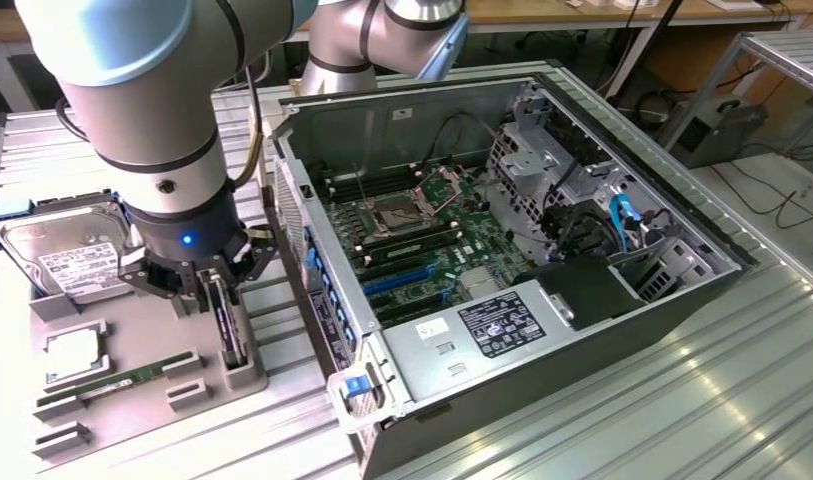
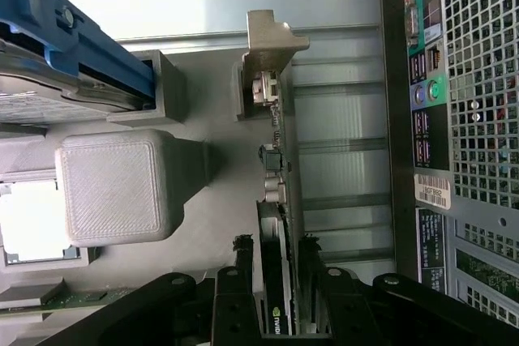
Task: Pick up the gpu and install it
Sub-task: 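Pick up the gpu and move the gpu toward the slot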
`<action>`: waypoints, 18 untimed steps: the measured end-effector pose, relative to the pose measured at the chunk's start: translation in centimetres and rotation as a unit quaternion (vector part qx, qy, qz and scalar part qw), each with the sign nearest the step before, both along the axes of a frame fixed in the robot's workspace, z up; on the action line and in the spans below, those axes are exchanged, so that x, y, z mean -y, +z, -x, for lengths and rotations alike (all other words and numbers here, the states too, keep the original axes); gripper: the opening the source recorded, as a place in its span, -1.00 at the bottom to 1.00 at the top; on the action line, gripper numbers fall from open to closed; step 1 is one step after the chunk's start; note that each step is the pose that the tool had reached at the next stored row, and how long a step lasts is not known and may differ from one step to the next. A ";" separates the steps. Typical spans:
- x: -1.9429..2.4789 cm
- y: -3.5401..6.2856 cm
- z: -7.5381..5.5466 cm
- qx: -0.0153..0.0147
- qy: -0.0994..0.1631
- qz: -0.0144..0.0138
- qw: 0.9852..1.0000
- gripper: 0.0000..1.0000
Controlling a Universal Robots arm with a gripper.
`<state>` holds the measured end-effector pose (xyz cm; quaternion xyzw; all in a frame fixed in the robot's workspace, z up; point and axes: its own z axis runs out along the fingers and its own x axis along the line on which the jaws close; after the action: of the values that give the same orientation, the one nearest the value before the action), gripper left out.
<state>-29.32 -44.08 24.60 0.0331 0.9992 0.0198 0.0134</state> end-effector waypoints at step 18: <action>0.00 -0.01 0.0 0.000 0.022 0.000 1.000 -0.47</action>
<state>-29.32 -44.08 24.59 0.0113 0.9996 0.0201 0.0130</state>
